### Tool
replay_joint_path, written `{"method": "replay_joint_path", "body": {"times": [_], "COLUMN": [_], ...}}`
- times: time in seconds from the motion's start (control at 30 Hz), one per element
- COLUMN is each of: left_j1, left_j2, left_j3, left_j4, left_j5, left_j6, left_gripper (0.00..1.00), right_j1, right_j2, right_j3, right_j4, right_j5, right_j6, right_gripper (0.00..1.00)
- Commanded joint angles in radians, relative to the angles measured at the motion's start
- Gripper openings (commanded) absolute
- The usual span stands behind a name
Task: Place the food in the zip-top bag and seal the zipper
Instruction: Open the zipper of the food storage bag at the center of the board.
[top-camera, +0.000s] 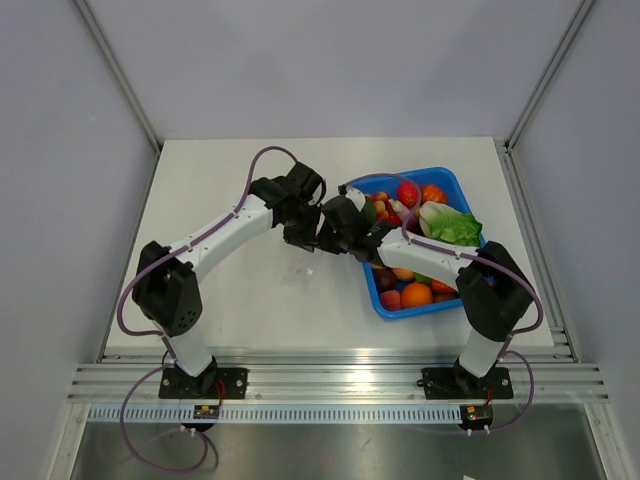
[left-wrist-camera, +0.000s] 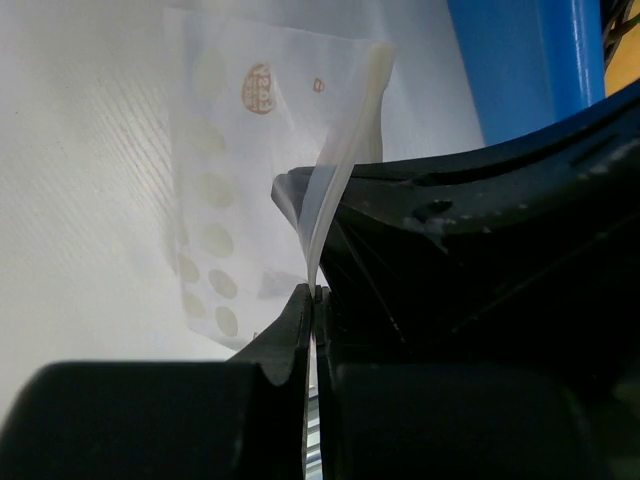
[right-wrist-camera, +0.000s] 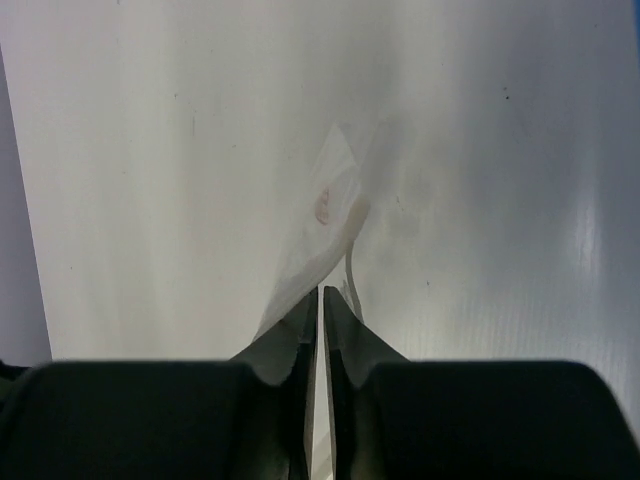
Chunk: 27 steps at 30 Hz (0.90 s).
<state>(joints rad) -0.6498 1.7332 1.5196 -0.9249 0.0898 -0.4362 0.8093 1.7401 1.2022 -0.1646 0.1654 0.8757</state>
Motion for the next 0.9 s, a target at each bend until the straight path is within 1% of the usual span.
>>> {"method": "replay_joint_path", "body": {"times": [0.0,0.07,0.1,0.17,0.3,0.4,0.5,0.57,0.6,0.73,0.87], "left_j1": [-0.008,-0.008,-0.008,-0.008,-0.008,-0.008,-0.008,-0.008,-0.008,-0.008,-0.008], "left_j2": [-0.063,-0.058,-0.054,-0.046,-0.044,-0.040,-0.031,-0.031,-0.031,-0.029,-0.021], "left_j3": [0.047,0.045,0.042,0.037,0.031,0.033,0.031,0.016,0.014,0.016,0.013], "left_j4": [0.055,0.061,0.064,0.073,0.087,0.089,0.089,0.104,0.104,0.101,0.104], "left_j5": [0.008,0.005,0.004,0.013,0.037,0.047,0.050,0.045,0.041,0.041,0.022], "left_j6": [0.010,0.014,0.013,0.020,0.040,0.047,0.047,0.051,0.047,0.047,0.050], "left_gripper": [0.00,0.00,0.00,0.00,0.00,0.00,0.00,0.00,0.00,0.00,0.00], "right_j1": [0.007,0.007,0.007,0.001,-0.021,-0.025,-0.025,-0.024,-0.024,-0.024,-0.025], "right_j2": [0.012,0.012,0.012,0.013,0.010,-0.004,-0.010,-0.010,-0.011,-0.022,-0.039], "right_j3": [-0.015,-0.032,-0.035,-0.039,-0.035,-0.039,-0.010,0.010,0.028,0.049,0.060], "right_j4": [0.080,0.085,0.086,0.059,-0.010,-0.053,-0.104,-0.128,-0.160,-0.197,-0.200], "right_j5": [-0.072,-0.073,-0.075,-0.061,-0.041,0.011,0.048,0.077,0.089,0.141,0.158], "right_j6": [0.052,0.065,0.071,0.081,0.085,0.077,0.056,0.039,0.025,-0.007,-0.037], "right_gripper": [0.14,0.20,0.25,0.28,0.29,0.29,0.30,0.33,0.38,0.38,0.39]}}
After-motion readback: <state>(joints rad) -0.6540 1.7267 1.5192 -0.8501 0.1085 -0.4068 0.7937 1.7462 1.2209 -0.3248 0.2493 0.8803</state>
